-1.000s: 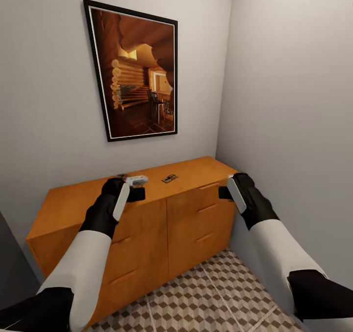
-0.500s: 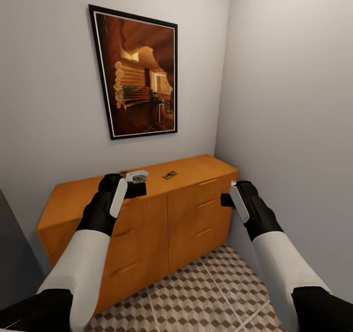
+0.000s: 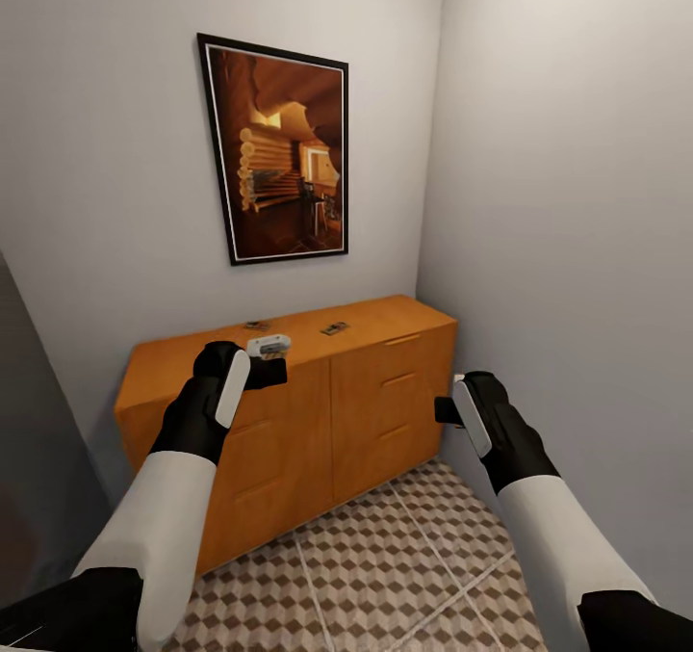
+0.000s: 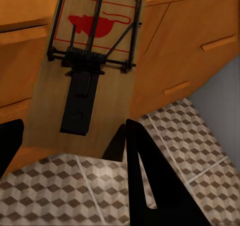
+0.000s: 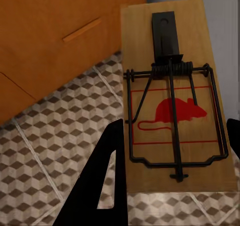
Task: Take the four mousetraps from the cabinet in the bathroom and place them on the bathroom floor. Make sure all four end up on the same floor surface, and ensure that at least two of them are either under or directly next to the same bathroom sink.
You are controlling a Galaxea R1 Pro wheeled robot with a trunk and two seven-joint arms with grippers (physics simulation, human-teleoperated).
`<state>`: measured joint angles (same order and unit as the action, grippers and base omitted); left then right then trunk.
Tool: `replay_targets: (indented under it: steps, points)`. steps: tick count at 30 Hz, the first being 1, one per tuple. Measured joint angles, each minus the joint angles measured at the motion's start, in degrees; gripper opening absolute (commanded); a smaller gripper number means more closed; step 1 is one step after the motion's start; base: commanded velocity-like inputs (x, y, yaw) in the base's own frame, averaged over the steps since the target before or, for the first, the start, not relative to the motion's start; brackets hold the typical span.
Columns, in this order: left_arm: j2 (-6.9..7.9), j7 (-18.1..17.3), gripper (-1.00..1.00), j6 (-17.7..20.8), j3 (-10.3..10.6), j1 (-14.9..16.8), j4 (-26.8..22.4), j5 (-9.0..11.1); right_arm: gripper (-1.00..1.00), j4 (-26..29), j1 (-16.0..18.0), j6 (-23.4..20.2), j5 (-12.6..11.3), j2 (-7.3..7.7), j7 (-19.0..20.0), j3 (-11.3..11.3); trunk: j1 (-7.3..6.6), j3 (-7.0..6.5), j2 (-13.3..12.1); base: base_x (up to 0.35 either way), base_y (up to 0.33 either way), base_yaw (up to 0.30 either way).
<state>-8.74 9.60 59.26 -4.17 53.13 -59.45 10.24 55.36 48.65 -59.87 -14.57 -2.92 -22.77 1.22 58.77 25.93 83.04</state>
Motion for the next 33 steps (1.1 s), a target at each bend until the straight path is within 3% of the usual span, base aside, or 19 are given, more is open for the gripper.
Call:
replay_targets:
  steps: [17,33]
  points:
    - [-0.09,0.08,-1.00,-0.33,0.30,0.00,0.09,-0.01,-1.00,0.07,0.00,-0.01,-0.11,0.00,0.08,0.00,0.00,-0.04,0.00,-0.339,0.000,-0.014]
    - [-0.10,0.18,-1.00,-0.36,0.36,0.01,0.49,0.08,-1.00,0.09,-0.01,-0.02,-0.04,0.03,0.01,-0.08,-0.04,-0.75,0.00,-0.045,0.000,-0.233]
